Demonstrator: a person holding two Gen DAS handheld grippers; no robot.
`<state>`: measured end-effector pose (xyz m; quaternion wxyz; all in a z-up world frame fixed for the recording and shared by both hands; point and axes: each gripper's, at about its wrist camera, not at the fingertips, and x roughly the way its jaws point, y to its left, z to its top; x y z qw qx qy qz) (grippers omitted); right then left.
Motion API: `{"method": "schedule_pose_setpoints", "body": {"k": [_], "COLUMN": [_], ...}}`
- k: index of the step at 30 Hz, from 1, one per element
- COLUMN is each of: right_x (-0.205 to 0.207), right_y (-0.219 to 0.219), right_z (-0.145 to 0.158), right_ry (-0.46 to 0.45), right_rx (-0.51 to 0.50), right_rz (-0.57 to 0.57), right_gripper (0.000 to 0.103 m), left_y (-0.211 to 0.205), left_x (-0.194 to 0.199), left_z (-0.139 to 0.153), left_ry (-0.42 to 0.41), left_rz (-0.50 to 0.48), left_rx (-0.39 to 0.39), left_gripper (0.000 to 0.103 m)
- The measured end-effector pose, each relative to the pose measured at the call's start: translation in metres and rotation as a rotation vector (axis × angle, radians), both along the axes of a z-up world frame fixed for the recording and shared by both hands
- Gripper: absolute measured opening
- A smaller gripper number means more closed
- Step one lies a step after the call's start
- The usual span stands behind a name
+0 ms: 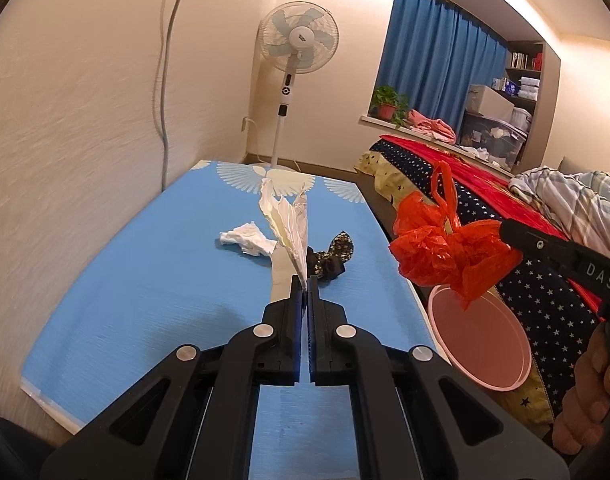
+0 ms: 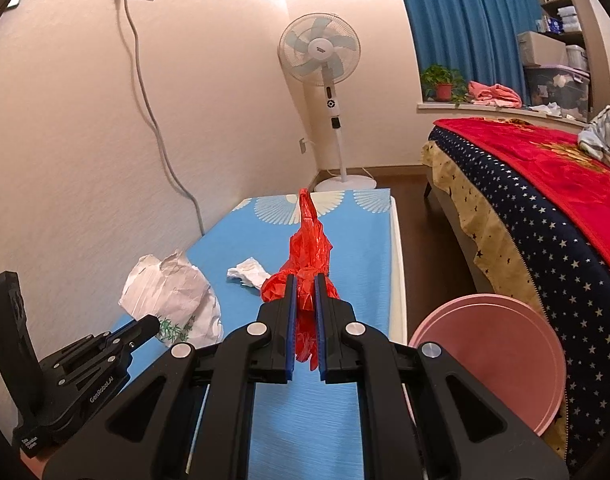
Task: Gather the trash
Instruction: 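Carry the tissue and red bag over the pink wastebasket and open both tools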
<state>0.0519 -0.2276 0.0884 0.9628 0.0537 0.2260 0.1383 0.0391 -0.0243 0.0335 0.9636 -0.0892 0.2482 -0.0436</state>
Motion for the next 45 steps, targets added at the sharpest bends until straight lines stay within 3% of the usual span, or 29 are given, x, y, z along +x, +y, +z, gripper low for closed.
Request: {"method": "schedule_pose_setpoints", "body": {"k": [28, 45], "right_x": [-0.01, -0.011], "right_y": [-0.035, -0.088], "right_z": [0.016, 0.046], "right_ry": [0.006, -0.03], "right_rx": [-0.078, -0.167], "right_rz": [-0.164, -0.295], "right_gripper": [0.008, 0.008], "left_y": [-0.033, -0.098], "left_x": [0.006, 0.03], "left_z": [0.012, 0.026], "left_ry": [-0.002, -0.012], "left_rz": [-0.091, -0.223], "left_rx": [0.007, 0.02], "left_gripper": [0.002, 0.002]}}
